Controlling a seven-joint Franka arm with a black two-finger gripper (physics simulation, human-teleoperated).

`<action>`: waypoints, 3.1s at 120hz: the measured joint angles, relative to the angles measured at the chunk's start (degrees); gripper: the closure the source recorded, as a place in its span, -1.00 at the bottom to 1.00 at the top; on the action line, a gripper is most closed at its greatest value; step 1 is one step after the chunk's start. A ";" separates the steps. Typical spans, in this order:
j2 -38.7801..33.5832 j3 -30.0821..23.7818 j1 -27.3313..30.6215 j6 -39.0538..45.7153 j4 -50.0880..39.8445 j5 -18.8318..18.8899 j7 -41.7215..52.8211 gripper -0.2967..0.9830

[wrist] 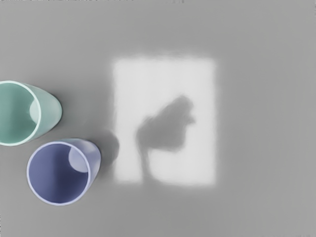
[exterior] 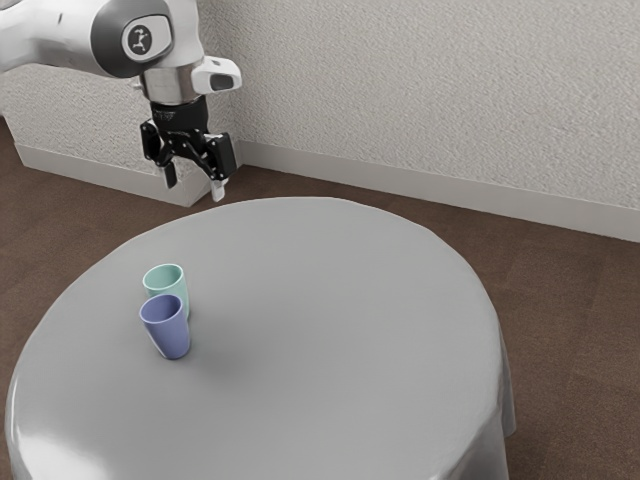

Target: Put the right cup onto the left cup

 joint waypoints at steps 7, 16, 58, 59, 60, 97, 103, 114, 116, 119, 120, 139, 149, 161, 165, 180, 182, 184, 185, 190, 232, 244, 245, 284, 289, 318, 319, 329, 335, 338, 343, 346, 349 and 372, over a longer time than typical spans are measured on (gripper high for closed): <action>-0.26 -0.03 -0.23 0.11 -0.05 0.21 0.43 -0.54; -0.45 -0.06 -0.51 0.22 -0.15 0.36 0.93 -0.54; -1.98 -0.23 -1.13 3.42 -6.97 0.41 2.37 -0.54; -1.98 -0.23 -1.08 3.50 -7.13 0.38 2.39 -0.54; -1.99 -0.23 -1.02 3.58 -7.29 0.35 2.41 -0.54; -3.01 -0.25 4.92 6.04 -13.46 0.16 2.89 -0.45; -2.85 -0.20 6.02 6.43 -14.16 0.20 2.95 -0.42; -2.50 -0.17 7.39 7.34 -15.51 0.33 3.05 -0.37; -2.43 -0.17 7.54 7.53 -15.74 0.35 3.06 -0.36; -2.25 -0.17 7.71 7.83 -16.05 0.37 3.08 -0.35; -2.18 -0.17 7.76 7.93 -16.13 0.37 3.09 -0.35; -0.87 -0.21 8.11 10.15 -17.74 0.27 3.22 -0.29; -0.26 -0.23 8.20 11.47 -18.72 -0.10 3.27 -0.26; 0.47 -0.20 8.21 12.99 -20.04 -1.05 3.33 -0.22; 0.84 -0.18 8.17 13.47 -20.37 -1.45 3.35 -0.21; 2.20 -0.16 7.45 14.91 -20.93 -2.68 3.42 -0.18; 2.43 -0.16 7.29 15.08 -21.02 -2.79 3.44 -0.18; 2.63 -0.16 7.12 15.24 -21.09 -2.92 3.45 -0.17; 2.76 -0.16 7.04 15.31 -21.13 -3.00 3.45 -0.17; 3.17 -0.16 6.71 15.67 -21.32 -3.32 3.49 -0.16; 4.77 -0.16 8.25 17.88 -21.97 -4.43 3.82 -0.13; 5.79 -0.15 8.58 18.36 -21.97 -4.47 3.93 -0.13; 5.87 -0.12 8.60 18.40 -21.97 -4.48 3.94 -0.13; 8.69 0.19 9.21 21.98 -22.48 -4.41 4.86 -0.11; 8.81 0.19 9.44 22.75 -22.85 -4.40 5.08 -0.11; 9.64 0.29 10.87 25.36 -23.30 -4.22 6.37 -0.10; 9.72 0.29 10.95 25.42 -23.31 -4.21 6.42 -0.10; 10.78 0.40 11.34 26.09 -23.30 -4.14 6.88 -0.09; 11.33 0.44 11.42 26.52 -23.29 -4.10 7.12 -0.08; 11.65 0.44 11.43 26.73 -23.29 -4.08 7.24 -0.08; 12.10 0.45 11.42 27.08 -23.29 -4.07 7.42 -0.06; 12.37 0.45 11.42 27.27 -23.27 -4.06 7.53 -0.05; 12.59 0.45 11.42 27.44 -23.26 -4.06 7.62 -0.03; 13.18 0.46 11.35 28.21 -23.16 -4.03 8.25 0.22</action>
